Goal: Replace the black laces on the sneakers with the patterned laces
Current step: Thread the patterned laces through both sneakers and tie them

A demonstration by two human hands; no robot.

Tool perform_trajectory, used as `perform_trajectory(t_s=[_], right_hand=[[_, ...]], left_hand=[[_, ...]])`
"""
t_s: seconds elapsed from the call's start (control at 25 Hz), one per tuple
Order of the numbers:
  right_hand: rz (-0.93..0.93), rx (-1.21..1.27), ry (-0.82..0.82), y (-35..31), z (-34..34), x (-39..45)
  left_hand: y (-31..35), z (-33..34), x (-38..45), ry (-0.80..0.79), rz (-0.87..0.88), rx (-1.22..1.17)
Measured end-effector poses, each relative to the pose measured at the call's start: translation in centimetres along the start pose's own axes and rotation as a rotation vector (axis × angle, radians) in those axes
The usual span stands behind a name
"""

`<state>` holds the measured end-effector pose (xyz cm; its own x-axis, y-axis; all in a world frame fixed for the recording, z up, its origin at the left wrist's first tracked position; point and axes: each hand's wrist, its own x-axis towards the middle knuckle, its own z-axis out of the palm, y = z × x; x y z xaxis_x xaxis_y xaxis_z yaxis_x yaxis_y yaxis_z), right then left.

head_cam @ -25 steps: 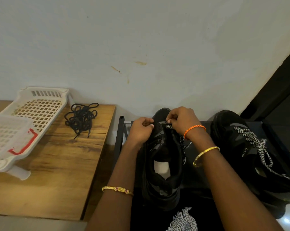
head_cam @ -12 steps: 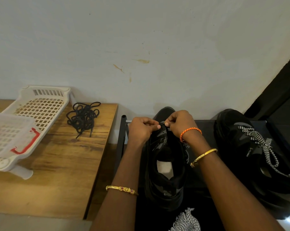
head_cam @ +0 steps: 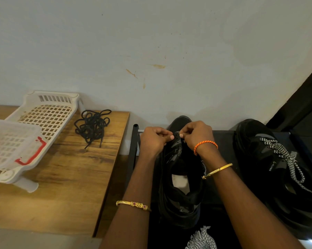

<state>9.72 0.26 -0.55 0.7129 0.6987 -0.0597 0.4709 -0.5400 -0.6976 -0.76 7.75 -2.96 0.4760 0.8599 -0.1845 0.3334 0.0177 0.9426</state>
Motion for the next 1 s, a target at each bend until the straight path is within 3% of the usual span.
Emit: perform_trajectory(t_s=[0.44, 0.6, 1.0], right_hand=[[0.126, 0.275, 0.017, 0.6, -0.3, 0.0], [0.007, 0.092, -0.009, 0.7, -0.1, 0.1], [-0.127, 0.137, 0.008, 1.1, 0.4, -0.2]], left_hand=[[0.4, 0.1, 0.0, 0.011, 0.177, 0.265], [0.7, 0.2, -0.4, 0.001, 0.234, 0.354], [-0.3, 0.3, 0.0, 0.029, 0.148, 0.115]])
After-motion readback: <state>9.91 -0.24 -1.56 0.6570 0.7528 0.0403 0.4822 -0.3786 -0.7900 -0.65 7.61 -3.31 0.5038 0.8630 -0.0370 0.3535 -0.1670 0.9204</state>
